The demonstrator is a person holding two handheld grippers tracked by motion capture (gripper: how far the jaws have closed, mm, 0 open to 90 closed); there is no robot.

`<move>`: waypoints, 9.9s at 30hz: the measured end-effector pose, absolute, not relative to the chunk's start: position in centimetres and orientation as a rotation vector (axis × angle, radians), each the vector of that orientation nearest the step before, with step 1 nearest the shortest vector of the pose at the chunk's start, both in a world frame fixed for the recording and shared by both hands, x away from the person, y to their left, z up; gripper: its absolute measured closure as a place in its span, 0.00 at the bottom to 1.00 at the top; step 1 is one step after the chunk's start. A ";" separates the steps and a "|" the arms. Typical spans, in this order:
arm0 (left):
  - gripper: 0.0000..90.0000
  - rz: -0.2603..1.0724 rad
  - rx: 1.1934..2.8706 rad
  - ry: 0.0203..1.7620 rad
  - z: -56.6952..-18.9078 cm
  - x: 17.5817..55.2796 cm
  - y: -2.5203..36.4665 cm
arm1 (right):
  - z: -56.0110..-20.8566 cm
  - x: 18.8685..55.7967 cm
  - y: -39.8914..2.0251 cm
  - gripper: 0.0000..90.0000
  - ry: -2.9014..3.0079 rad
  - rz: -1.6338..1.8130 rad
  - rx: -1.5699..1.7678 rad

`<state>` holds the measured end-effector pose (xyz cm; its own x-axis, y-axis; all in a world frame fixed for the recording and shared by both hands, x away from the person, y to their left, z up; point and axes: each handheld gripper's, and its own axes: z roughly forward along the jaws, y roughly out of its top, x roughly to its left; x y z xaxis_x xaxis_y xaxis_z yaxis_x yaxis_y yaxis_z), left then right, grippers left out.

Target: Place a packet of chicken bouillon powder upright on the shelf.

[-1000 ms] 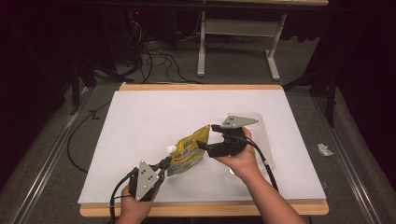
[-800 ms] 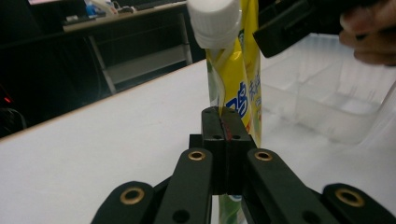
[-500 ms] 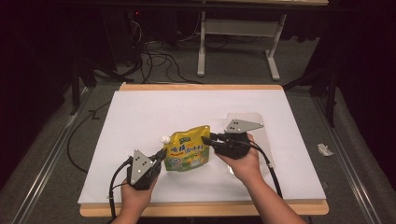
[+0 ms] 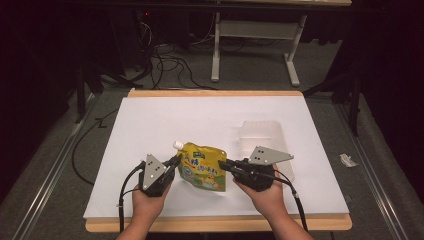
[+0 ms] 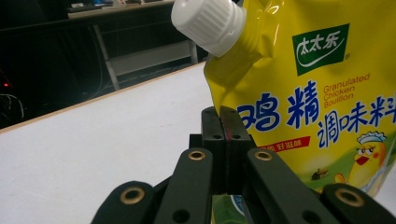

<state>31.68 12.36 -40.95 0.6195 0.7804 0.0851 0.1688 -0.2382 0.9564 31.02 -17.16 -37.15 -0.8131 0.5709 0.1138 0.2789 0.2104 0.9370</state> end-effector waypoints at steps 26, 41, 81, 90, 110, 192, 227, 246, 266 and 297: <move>0.63 0.589 1.748 0.897 -42.6 31.5 16.2 | -41.1 30.8 -14.8 0.77 2.301 1.539 0.922; 0.45 0.587 1.809 1.011 -43.7 31.3 17.2 | -42.4 31.2 -13.9 0.86 2.356 1.485 0.915; 0.48 0.580 1.811 0.939 -43.6 31.2 17.2 | -41.8 31.5 -14.3 0.95 2.377 1.513 0.884; 0.50 0.577 1.817 0.931 -43.6 31.2 17.2 | -40.7 31.2 -14.9 0.95 2.342 1.561 0.844; 0.37 0.592 1.822 0.935 -43.7 31.4 17.2 | -38.0 30.3 -17.4 0.95 2.281 1.607 0.762; 0.37 0.568 1.817 0.948 -44.0 31.6 17.6 | -37.2 40.0 -31.0 0.96 2.202 1.429 1.040; 0.37 0.559 1.829 0.946 -44.1 31.6 17.3 | -39.8 38.9 -32.4 0.96 2.188 1.418 1.095; 0.37 0.552 1.834 0.941 -44.2 31.7 17.1 | -40.2 38.5 -32.3 0.68 2.137 1.383 1.167; 0.37 0.545 1.837 0.932 -44.2 31.6 16.9 | -38.9 37.2 -32.5 0.13 2.040 1.344 1.250; 0.23 0.509 1.851 0.914 -44.1 31.4 16.3 | -40.5 28.2 -20.1 0.09 2.236 1.393 0.979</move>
<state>31.40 16.27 -44.11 0.6301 0.7751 -0.0468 0.3684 -0.2453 0.8967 28.19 -20.05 -40.55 -0.7098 0.7002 0.0769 0.3780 0.2864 0.8804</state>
